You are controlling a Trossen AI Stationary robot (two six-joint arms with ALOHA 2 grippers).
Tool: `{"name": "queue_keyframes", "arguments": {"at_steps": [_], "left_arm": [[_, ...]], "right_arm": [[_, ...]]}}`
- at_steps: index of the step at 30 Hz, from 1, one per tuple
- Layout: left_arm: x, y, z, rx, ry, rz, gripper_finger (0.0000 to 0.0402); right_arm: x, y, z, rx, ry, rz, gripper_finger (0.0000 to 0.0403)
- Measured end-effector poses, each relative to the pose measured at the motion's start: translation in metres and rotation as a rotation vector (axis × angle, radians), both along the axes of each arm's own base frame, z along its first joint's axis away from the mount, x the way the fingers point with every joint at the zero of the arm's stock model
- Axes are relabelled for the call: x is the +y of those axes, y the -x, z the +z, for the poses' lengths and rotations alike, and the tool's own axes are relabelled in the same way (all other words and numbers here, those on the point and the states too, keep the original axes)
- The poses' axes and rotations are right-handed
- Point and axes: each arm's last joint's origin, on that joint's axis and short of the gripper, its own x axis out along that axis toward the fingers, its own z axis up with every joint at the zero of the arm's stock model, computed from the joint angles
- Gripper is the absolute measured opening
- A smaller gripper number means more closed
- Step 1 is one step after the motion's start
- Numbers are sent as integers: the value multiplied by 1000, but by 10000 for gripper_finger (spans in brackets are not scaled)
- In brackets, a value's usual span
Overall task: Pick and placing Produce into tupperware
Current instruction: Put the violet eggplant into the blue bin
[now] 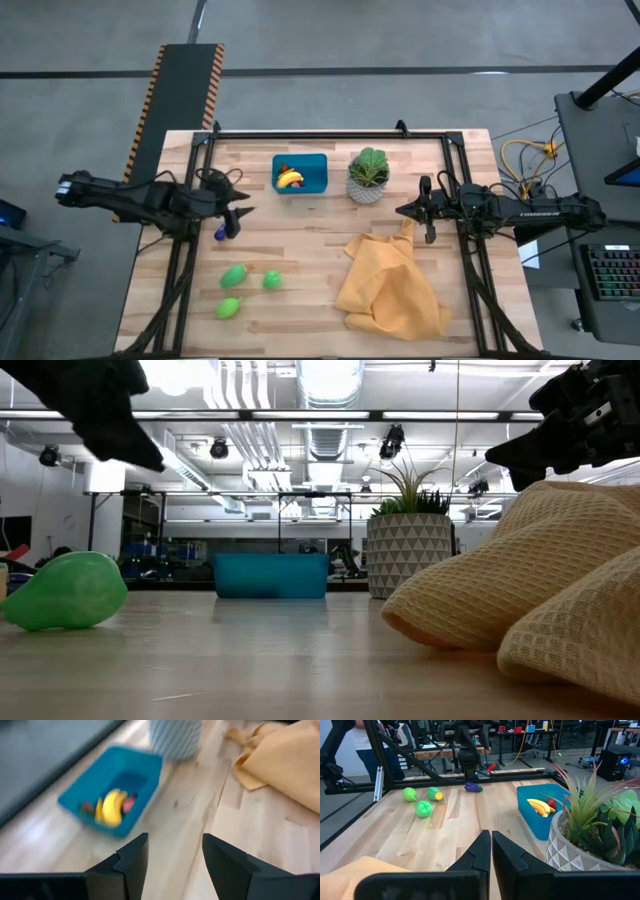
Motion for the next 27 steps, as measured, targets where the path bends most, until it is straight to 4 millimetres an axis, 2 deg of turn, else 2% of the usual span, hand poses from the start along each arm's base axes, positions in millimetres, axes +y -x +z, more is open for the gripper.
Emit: {"name": "queue_keyframes", "arguments": {"at_steps": [7,16,19,27], "left_arm": [[0,-2,-3,191,190,228,171],[-4,-12,-27,633,296,574,171],[-7,-16,-38,761,306,624,171],[-9,-29,-57,896,264,650,171]], "right_arm": [[0,0,0,0,0,0,9],[0,0,0,0,0,0,9],[0,0,0,0,0,0,9],[0,0,0,0,0,0,9]]}}
